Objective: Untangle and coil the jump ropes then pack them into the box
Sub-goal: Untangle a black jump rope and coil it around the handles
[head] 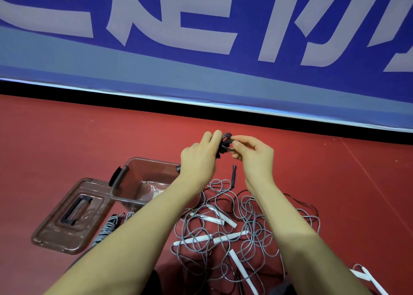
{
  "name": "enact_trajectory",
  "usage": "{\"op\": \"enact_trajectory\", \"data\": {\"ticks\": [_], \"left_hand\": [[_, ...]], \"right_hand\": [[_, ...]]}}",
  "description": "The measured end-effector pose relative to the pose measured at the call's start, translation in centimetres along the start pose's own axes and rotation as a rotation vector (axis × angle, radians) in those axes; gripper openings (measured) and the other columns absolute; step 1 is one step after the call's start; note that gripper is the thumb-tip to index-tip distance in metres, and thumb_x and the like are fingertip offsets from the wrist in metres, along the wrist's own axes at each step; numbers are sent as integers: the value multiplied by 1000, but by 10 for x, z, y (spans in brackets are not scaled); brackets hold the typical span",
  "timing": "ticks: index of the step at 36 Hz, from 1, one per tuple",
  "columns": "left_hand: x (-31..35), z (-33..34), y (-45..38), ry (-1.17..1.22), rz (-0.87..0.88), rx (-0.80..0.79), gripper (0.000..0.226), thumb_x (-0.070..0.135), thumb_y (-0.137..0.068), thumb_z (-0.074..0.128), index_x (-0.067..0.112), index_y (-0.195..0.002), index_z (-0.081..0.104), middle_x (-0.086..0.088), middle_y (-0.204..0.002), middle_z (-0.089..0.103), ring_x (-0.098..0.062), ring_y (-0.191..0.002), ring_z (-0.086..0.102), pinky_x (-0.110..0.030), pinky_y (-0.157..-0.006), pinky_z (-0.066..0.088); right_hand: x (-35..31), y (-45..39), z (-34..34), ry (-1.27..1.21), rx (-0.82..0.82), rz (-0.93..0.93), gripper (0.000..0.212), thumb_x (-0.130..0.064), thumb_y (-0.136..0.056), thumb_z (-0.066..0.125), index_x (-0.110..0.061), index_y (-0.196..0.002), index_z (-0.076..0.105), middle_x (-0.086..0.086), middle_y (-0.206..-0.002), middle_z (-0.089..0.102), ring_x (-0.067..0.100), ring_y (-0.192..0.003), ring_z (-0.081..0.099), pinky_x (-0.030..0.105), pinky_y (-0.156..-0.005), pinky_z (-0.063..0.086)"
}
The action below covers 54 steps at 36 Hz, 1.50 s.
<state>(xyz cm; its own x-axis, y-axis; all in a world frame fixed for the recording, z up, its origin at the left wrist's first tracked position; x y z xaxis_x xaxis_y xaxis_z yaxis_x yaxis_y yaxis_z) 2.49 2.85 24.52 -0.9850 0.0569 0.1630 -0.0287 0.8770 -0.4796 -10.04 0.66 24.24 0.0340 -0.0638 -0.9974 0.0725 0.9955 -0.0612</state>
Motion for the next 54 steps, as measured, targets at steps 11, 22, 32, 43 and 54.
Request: {"op": "enact_trajectory", "data": {"ticks": [11, 22, 32, 43, 54], "left_hand": [[1, -8, -1, -104, 121, 194, 32, 2, -62, 42, 16, -91, 36, -5, -63, 49, -27, -40, 46, -25, -44, 18], [6, -14, 7, -149, 288, 283, 28, 2, -67, 27, 18, -88, 36, -2, -64, 51, -25, -46, 44, -27, -50, 19], [3, -13, 5, -227, 280, 232, 27, 5, -65, 40, 17, -89, 36, -1, -64, 50, -24, -48, 47, -27, -51, 18], [-2, 10, 3, -141, 142, -187, 58, -1, -53, 76, 11, -106, 57, -4, -84, 52, -29, -57, 57, -25, -43, 10], [3, 11, 6, 57, 221, -284, 50, 36, -67, 46, 13, -111, 44, -3, -96, 58, -29, -84, 57, -30, -61, 33]], "right_hand": [[3, -3, 0, 151, -42, 14, 14, 5, -81, 66, -8, -80, 65, 11, -69, 66, 11, -54, 61, 16, -52, 47], [14, -8, 2, 302, -153, 99, 21, 4, -86, 60, 2, -107, 64, 5, -71, 63, 11, -56, 56, 19, -56, 46], [6, -6, 8, 357, -253, 10, 15, 8, -87, 56, 1, -95, 65, 5, -62, 59, 14, -54, 57, 15, -51, 48], [15, -6, 15, 571, -292, -22, 14, -1, -89, 52, -14, -87, 53, 13, -103, 59, 28, -93, 57, 27, -71, 37], [15, -6, 11, 532, -246, 8, 15, 2, -83, 53, -13, -81, 56, -2, -76, 55, 13, -69, 49, 17, -57, 37]]}}
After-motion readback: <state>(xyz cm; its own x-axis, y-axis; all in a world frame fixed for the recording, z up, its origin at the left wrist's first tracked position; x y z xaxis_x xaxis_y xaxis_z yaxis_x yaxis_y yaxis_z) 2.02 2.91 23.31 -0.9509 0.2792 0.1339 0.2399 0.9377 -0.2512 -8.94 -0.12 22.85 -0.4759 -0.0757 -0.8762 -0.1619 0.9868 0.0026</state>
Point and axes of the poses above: each hand's wrist, its own y-axis away from the middle knuckle, its own z-axis out of the palm, x = y × z, the point moved 7 cm from there along -y, towards the middle knuckle
